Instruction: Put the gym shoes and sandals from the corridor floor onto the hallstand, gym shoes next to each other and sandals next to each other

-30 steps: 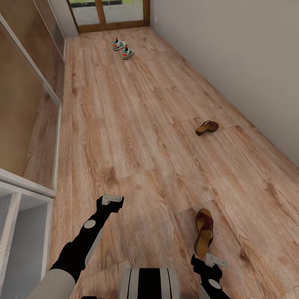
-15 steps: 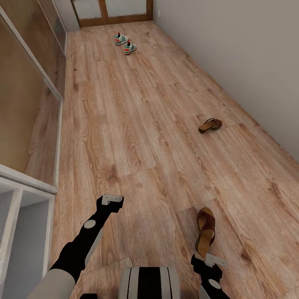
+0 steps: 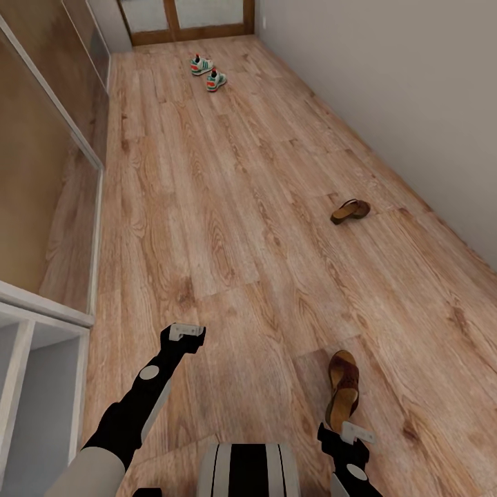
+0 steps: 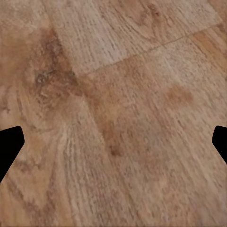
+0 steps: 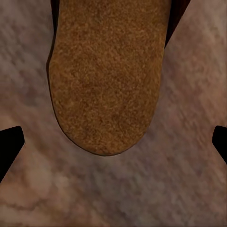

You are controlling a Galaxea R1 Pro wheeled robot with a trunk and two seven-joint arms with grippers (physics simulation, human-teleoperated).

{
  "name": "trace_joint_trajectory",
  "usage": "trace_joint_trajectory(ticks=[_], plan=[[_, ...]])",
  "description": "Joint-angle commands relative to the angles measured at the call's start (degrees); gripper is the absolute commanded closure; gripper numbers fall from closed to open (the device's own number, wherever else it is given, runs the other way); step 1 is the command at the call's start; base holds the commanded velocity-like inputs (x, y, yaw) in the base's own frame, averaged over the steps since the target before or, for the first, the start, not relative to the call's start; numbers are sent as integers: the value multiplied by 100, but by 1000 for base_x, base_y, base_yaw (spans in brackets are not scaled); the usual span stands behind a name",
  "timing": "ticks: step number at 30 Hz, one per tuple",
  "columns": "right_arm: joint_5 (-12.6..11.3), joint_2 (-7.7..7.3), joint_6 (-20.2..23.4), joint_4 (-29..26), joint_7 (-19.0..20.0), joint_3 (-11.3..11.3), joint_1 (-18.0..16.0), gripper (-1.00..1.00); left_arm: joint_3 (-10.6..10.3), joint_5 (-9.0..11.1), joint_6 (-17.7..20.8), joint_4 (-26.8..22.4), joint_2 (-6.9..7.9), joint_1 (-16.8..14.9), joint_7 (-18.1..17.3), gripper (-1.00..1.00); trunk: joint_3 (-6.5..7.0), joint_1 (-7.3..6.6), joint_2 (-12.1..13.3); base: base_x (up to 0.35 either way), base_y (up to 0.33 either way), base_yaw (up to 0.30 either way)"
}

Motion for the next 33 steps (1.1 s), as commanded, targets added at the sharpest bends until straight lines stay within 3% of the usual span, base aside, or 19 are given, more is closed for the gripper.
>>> trace_joint_trajectory(ticks=[1,22,33], plan=[[-46,4,-35,2,14,-18,-2,-100,1,-4,15,-5,0,-1,-7,-100,-3,-1,-1,4,0,0],[-46,4,-35,2,14,-18,-2,-100,1,-5,15,-5,0,-1,-7,-100,-6,-1,-1,32,0,0],[-46,1,-35,2,14,-18,-2,-100,1,-5,15,-7,0,-1,-7,-100,-89,-1,-1,0,0,0]])
